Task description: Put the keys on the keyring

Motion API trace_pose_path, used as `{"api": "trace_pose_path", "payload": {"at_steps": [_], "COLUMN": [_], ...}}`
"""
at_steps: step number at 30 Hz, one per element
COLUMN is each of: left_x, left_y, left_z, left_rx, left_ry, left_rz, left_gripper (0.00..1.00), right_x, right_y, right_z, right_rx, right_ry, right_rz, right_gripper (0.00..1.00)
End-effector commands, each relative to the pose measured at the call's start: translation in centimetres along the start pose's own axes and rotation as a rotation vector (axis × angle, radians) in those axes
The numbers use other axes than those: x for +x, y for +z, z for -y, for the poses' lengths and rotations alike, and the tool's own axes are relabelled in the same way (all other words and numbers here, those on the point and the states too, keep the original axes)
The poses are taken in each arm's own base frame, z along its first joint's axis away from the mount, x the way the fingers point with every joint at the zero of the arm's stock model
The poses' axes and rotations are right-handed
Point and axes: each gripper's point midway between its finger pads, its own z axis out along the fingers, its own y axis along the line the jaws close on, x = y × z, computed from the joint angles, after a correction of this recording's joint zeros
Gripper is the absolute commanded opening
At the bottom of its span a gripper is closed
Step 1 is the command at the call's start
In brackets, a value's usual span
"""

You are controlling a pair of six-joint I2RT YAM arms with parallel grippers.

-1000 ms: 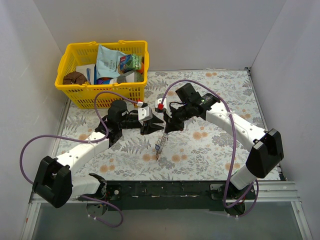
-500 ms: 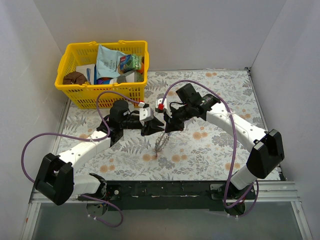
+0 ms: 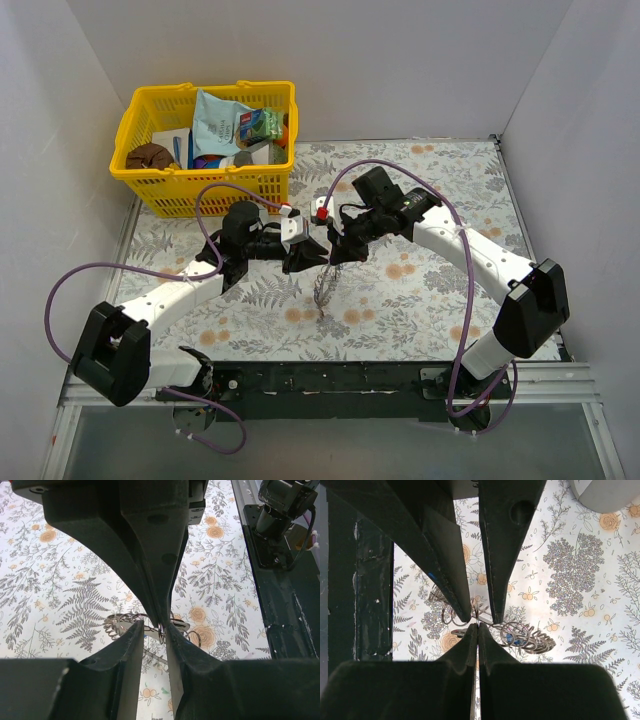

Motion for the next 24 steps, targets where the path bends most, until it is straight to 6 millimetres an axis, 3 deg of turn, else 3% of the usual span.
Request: {"api": "trace_pose_path", "payload": {"at_steps": [1,13,19,24], "left_x": [0.04,0.32,0.32,-0.04], "left_y": [-0.11,0.34,0.53,0.59], "left_z": [0.31,0.12,0.2,0.43], "left_rx": [0.01,0.02,0.036,0.041], "left_ry": [0.006,0.0,0.0,0.008], "left_rz": [0.003,-0.004,-0.003,0.018], "left_gripper": [0.23,0.17,0.0,0.0], "right_x": [-2.01,-2.04,-2.15,-2.33], "right_y": [-0.81,-0.86,-0.82,-0.9], "right_z": [-0.61,-0.6,-0.62,-0.43], "right_rx": [0.005,0.007,0.006,0.023], "right_ry": [-0.051,-0.049,-0.05,-0.056], "right_rz": [0.07,0.074,0.078,0.093], "right_gripper": [0.01,0.01,0.01,0.01]}}
